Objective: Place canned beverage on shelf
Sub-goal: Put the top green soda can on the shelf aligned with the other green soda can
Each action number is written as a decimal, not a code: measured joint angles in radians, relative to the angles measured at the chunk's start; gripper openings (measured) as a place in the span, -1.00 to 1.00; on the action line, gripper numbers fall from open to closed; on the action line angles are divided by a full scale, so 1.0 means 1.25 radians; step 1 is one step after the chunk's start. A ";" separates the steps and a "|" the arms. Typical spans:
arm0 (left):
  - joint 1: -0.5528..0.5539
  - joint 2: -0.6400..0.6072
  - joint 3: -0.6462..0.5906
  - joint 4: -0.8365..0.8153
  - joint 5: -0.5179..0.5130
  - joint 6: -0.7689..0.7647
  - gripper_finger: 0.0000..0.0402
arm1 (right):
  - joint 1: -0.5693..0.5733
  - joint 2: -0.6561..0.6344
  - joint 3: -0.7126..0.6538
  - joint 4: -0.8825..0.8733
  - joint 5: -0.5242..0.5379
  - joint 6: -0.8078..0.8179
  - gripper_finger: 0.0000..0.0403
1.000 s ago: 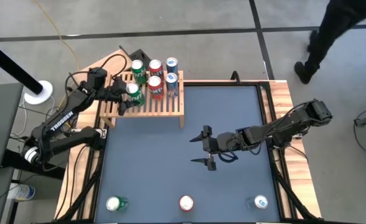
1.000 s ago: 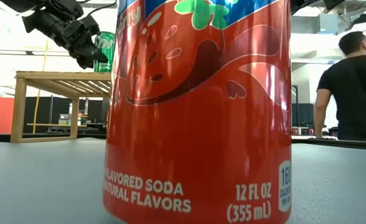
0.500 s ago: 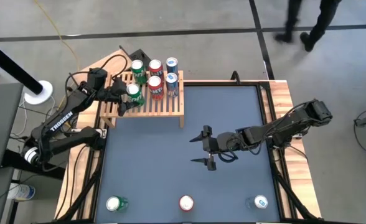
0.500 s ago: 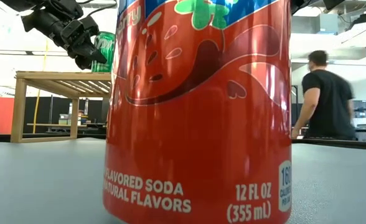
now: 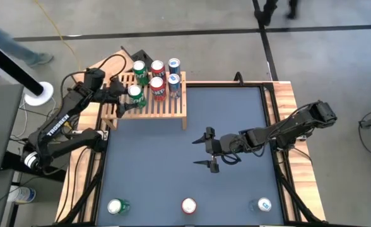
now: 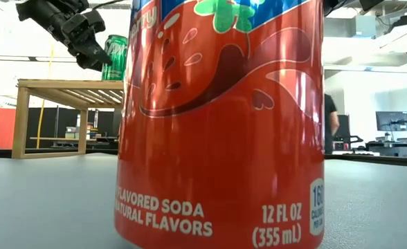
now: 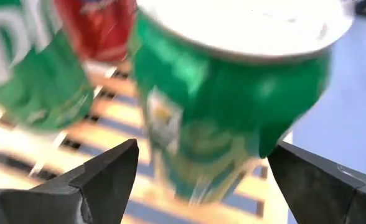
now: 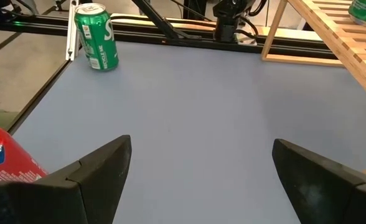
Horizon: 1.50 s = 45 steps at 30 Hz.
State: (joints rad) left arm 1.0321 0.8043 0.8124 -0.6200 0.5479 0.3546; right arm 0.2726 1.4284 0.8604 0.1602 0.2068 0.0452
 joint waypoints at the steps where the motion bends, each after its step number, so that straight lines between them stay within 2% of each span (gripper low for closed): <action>1: 0.000 -0.002 0.007 -0.024 -0.023 0.000 0.70 | 0.000 0.000 0.000 0.000 0.000 0.000 0.89; 6: 0.000 -0.008 0.033 -0.146 -0.137 0.001 0.70 | 0.000 0.000 0.000 0.000 0.000 0.000 0.89; 10: 0.000 -0.026 0.037 -0.199 -0.140 -0.010 0.70 | 0.000 0.000 0.000 0.001 0.000 0.000 0.89; 15: -0.001 -0.064 0.037 -0.278 -0.035 0.005 0.70 | 0.000 0.000 0.000 0.003 0.000 0.000 0.89; 19: -0.008 -0.102 0.024 -0.276 0.074 0.008 0.70 | 0.000 0.000 0.000 0.005 0.000 -0.001 0.89; 24: -0.038 -0.132 -0.016 -0.206 0.097 -0.007 0.59 | -0.005 0.000 0.000 0.010 0.000 -0.001 0.89; 30: -0.072 -0.122 -0.043 -0.173 0.095 -0.009 0.23 | -0.005 0.000 0.000 0.011 0.000 -0.001 0.89; 42: -0.126 -0.078 -0.052 -0.135 0.074 0.006 -0.88 | -0.005 0.000 0.000 0.010 0.000 -0.004 0.89; 45: -0.138 -0.066 -0.052 -0.101 0.055 0.006 -0.97 | -0.005 0.000 0.000 0.010 0.000 -0.004 0.89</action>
State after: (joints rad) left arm 0.8598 0.7222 0.7479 -0.7457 0.6165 0.3627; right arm 0.2657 1.4284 0.8604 0.1730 0.2070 0.0406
